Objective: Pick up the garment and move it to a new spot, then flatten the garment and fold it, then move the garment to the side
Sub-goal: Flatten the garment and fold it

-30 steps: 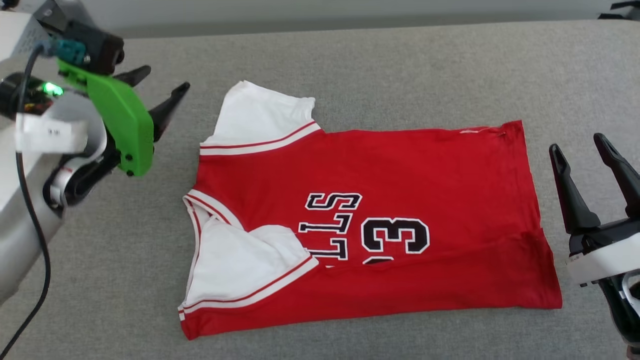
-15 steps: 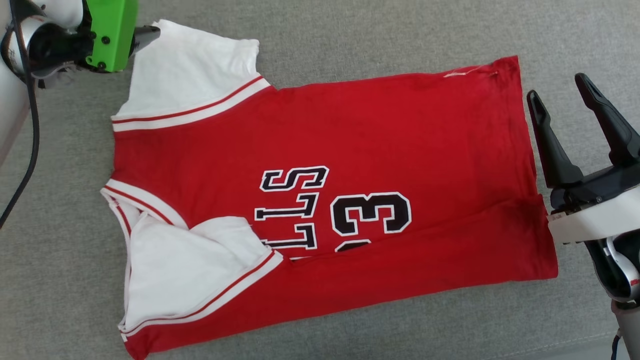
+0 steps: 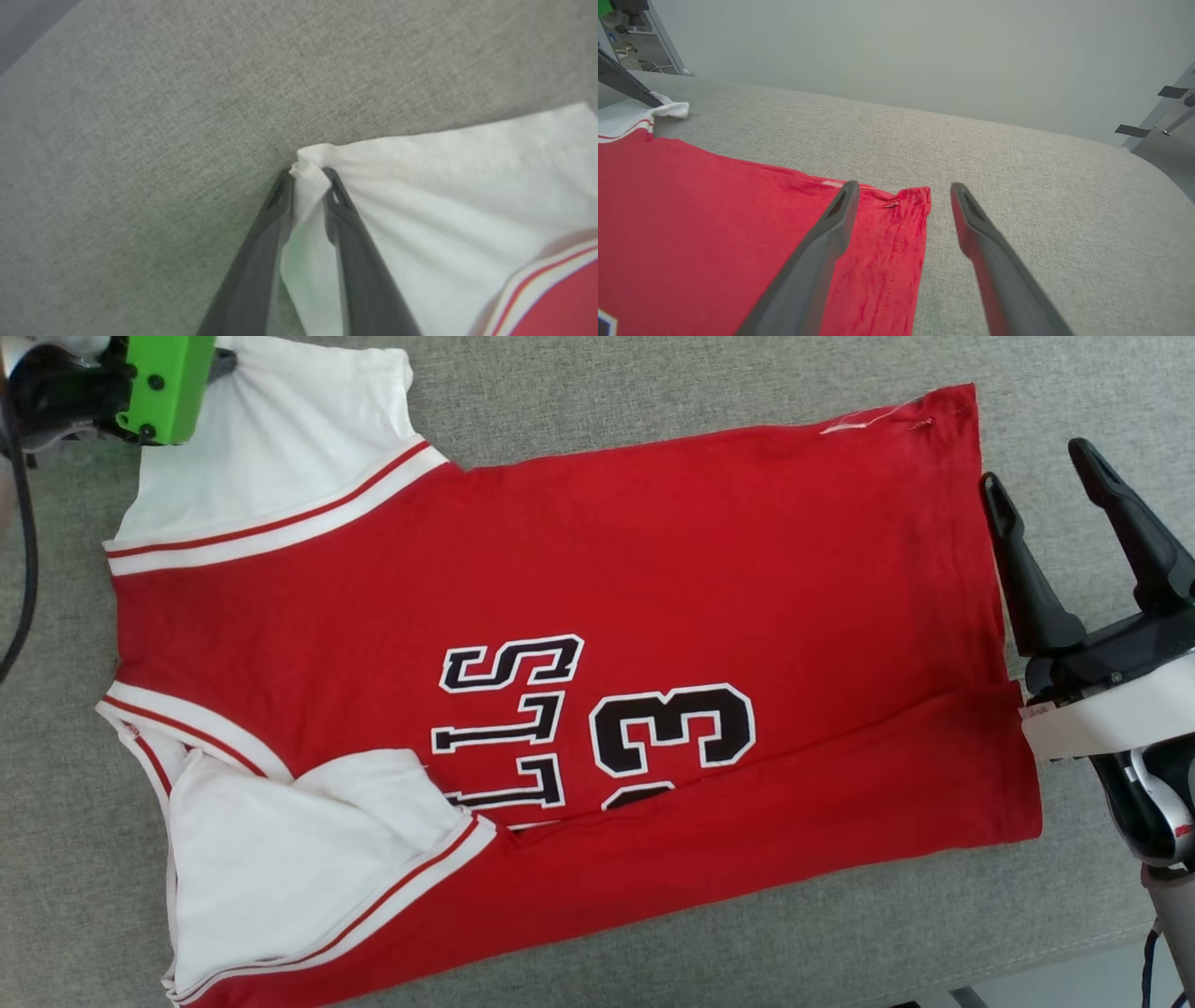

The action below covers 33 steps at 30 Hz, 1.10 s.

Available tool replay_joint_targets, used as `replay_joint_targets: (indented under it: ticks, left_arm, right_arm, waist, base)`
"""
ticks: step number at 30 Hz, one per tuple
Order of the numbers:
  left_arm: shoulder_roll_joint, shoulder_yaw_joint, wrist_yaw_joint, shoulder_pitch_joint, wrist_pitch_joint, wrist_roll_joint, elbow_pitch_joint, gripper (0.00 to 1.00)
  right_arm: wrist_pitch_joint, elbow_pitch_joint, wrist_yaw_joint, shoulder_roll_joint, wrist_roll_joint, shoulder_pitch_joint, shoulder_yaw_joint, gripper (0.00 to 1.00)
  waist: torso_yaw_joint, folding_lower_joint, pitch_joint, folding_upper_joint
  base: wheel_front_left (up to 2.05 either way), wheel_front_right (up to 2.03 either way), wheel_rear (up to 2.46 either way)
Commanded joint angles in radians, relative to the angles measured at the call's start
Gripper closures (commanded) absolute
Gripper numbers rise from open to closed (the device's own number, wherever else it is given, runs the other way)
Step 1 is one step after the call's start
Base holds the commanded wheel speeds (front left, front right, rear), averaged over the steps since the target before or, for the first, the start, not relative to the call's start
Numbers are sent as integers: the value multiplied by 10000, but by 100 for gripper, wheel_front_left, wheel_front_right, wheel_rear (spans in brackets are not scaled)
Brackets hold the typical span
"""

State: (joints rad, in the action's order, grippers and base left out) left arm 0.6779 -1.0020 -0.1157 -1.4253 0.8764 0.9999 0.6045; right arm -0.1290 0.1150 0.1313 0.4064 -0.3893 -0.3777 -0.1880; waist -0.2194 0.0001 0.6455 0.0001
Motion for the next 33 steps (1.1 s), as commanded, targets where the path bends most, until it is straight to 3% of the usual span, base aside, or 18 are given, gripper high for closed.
replay_joint_targets:
  ticks: [1, 5, 9, 16, 20, 25, 33]
  left_arm:
    - [-116, -489, -58, 810, 43, -48, 229, 100]
    - [-46, -630, -114, 877, -532, -173, 75, 100]
    - [-69, -686, -137, 856, -1366, -292, -217, 100]
    - [-172, -1149, -146, 926, -2451, -408, -1199, 100]
    - [-229, -1363, -147, 938, -2925, -412, -1690, 100]
    - [-348, -1563, -148, 829, -3296, -511, -2152, 100]
    - [-501, -1738, -149, 546, -3704, -729, -2544, 100]
  right_arm:
    - [-109, -47, -6, 64, -27, -232, 94, 0]
    - [-21, -96, -6, 400, -12, -398, 369, 0]
    - [684, -115, -6, 1168, -387, -823, 525, 0]
    - [4252, -165, -6, 3423, -2488, -1768, -807, 0]
    - [6215, -477, -6, 4269, -3820, -2561, -1822, 0]
    - [7991, -1250, -6, 4471, -4378, -3518, -2837, 0]
    - [8531, -3345, -6, 3712, -4085, -4673, -4258, 0]
  waist:
    - [64, -1, -154, -1]
    - [203, -1, -525, -1]
    - [457, -1, -942, -1]
    - [1041, -1, -1367, -1]
    - [1323, -1, -1363, -1]
    - [1645, -1, -1187, -1]
    - [2075, -1, -836, -1]
  base:
    - [0, 0, 0]
    - [0, 0, 0]
    - [0, 0, 0]
    - [0, 0, 0]
    - [0, 0, 0]
    - [0, 0, 0]
    - [0, 0, 0]
